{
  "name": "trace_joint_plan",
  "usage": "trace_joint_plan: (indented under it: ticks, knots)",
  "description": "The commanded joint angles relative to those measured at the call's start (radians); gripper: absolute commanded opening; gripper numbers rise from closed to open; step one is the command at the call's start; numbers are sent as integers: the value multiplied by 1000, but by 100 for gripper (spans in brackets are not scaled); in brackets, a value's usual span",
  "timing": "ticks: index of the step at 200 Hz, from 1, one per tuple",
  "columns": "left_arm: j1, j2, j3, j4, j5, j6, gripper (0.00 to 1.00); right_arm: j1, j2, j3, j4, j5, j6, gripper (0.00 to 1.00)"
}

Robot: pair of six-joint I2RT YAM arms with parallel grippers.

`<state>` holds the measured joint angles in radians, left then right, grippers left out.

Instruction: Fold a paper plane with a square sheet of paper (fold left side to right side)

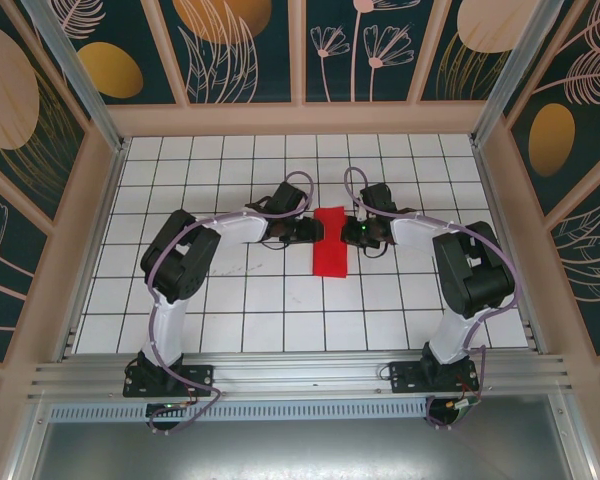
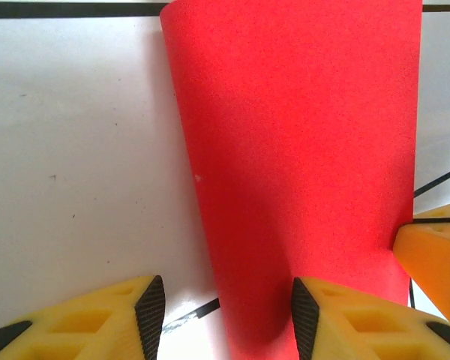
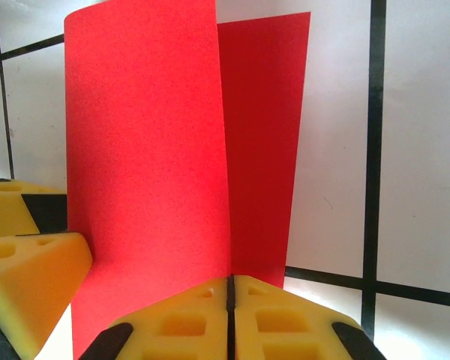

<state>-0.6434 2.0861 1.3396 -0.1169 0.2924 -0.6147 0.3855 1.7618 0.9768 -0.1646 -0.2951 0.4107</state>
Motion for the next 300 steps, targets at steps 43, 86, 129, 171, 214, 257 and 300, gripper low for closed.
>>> trace_joint_plan:
  ticks: [43, 86, 129, 171, 214, 257, 300]
  knots:
    - [-30, 61, 41, -82, -54, 50, 50, -17, -141, -51, 42, 94, -15, 43]
    - [-39, 78, 63, -110, -59, 77, 49, -51, -292, -148, 120, 181, 14, 63]
    - [-53, 97, 90, -145, -72, 105, 50, -130, -385, -269, 270, 51, 117, 80]
    - [-57, 108, 103, -159, -76, 116, 51, -166, -420, -314, 316, 9, 154, 88]
    - [-64, 124, 123, -177, -85, 125, 51, -169, -421, -317, 318, 2, 152, 88]
    - [-68, 137, 137, -190, -91, 131, 52, -169, -418, -317, 319, -4, 151, 89]
    - [-70, 147, 145, -198, -95, 133, 53, -169, -412, -316, 318, -9, 149, 89]
